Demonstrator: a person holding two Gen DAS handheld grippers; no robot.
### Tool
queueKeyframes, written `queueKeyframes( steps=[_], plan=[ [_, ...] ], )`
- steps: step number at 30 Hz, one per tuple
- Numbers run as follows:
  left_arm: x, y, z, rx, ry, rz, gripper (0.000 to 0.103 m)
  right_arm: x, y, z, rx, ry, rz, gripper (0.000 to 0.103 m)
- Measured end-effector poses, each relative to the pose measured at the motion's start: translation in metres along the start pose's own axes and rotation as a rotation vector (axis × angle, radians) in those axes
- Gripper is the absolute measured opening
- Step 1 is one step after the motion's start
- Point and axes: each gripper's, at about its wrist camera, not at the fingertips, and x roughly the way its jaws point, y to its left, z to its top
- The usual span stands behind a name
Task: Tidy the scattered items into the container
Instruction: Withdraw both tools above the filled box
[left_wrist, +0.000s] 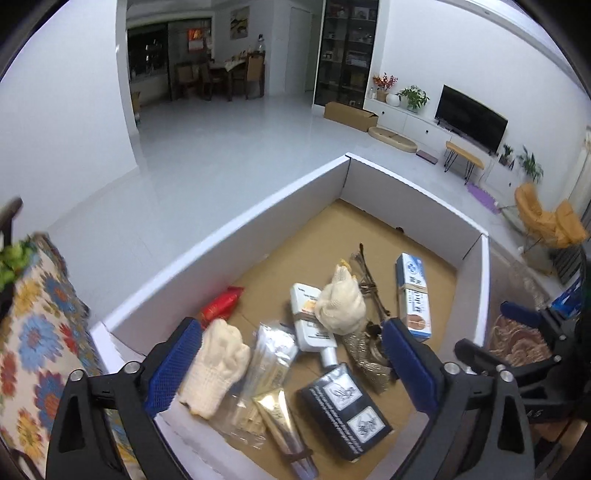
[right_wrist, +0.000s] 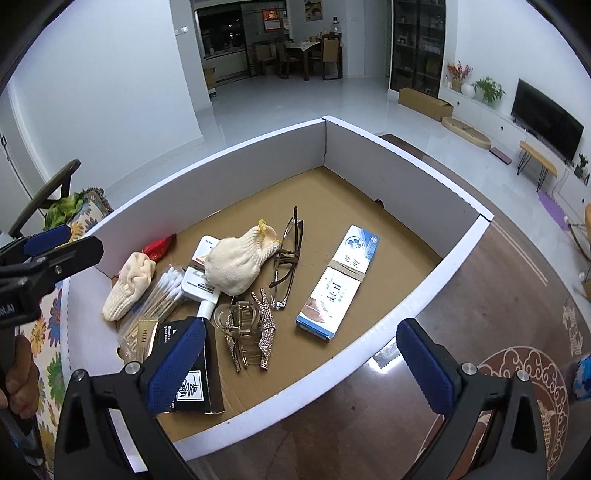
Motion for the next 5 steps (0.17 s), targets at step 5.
queueKeyframes(
  steps=[5],
  plan=[
    [-0.0068, 0.0037, -0.0050, -0.017, -0.062, 0.002, 0.103, -0.0002, 0.0013, 0.0010, -0.008, -0.010, -0.004, 0.103]
  ],
)
